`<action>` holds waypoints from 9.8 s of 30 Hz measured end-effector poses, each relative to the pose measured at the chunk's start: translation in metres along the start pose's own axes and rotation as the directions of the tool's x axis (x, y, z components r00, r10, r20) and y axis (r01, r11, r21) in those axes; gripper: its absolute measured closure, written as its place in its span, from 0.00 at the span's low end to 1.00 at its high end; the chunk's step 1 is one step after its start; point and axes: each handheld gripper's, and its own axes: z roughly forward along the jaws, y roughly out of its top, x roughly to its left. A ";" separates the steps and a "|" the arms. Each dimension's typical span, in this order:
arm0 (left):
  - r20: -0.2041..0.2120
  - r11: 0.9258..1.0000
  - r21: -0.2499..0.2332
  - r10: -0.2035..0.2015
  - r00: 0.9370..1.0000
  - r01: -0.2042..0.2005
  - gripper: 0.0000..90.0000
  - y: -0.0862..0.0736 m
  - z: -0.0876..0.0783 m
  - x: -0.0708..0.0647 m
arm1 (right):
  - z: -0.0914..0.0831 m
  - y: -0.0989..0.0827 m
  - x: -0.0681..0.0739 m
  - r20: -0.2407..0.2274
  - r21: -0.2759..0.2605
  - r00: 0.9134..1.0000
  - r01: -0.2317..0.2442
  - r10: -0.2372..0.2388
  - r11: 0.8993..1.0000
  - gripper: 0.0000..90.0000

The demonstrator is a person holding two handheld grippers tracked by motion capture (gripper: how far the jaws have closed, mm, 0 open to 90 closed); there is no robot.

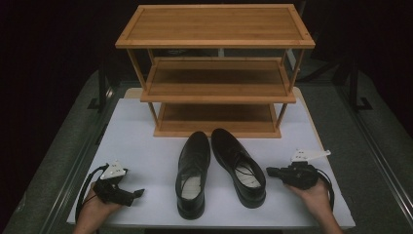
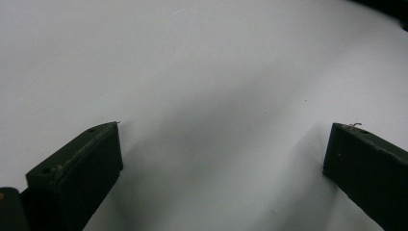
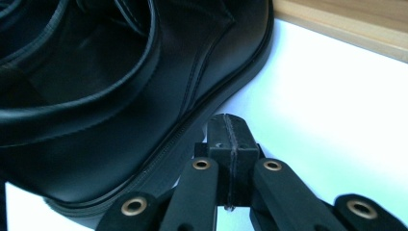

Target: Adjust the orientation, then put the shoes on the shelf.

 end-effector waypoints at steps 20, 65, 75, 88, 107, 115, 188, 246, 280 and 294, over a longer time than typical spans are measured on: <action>0.000 1.000 0.003 0.001 1.000 -0.001 0.00 0.000 0.000 0.000 | 0.012 0.009 0.022 -0.124 -0.030 0.990 0.066 -0.069 0.997 1.00; 0.115 0.994 -0.111 0.004 0.993 0.008 0.00 0.049 -0.005 -0.017 | 0.008 0.036 0.045 -0.041 -0.065 0.997 0.057 -0.060 0.996 0.35; 0.159 0.982 -0.174 0.103 0.982 -0.074 0.00 0.107 -0.008 -0.036 | 0.006 0.056 0.051 0.006 -0.095 0.996 0.084 -0.084 0.992 0.33; 0.233 0.967 -0.217 0.184 0.955 -0.133 0.15 0.159 0.012 -0.058 | 0.014 0.074 0.055 0.016 -0.068 0.996 0.088 -0.087 0.994 0.32; 0.280 0.980 -0.110 0.189 0.941 -0.164 0.39 0.152 0.036 -0.068 | 0.042 0.089 0.061 0.030 0.005 0.993 0.114 -0.114 0.994 0.34; 0.301 0.983 -0.093 0.177 0.937 -0.156 0.52 0.150 0.038 -0.072 | 0.050 0.081 0.061 0.044 0.077 0.992 0.116 -0.120 0.990 0.44; 0.152 0.967 -0.214 0.171 0.973 -0.137 0.97 0.200 0.035 -0.014 | 0.030 0.111 0.001 0.164 -0.067 0.985 0.070 -0.058 0.995 0.96; 0.186 0.980 -0.195 0.073 0.980 -0.036 0.31 0.174 0.027 -0.002 | 0.008 0.098 -0.005 0.182 -0.094 0.983 0.018 -0.001 0.995 0.34; 0.160 0.995 -0.034 0.093 0.983 -0.089 0.11 0.122 0.103 -0.033 | 0.063 0.032 -0.001 0.143 0.060 0.990 0.007 -0.016 0.998 0.16; 0.201 0.992 -0.058 0.122 0.972 -0.113 0.14 0.136 0.119 -0.042 | 0.084 0.048 0.003 0.124 0.053 0.992 0.022 -0.029 0.998 0.17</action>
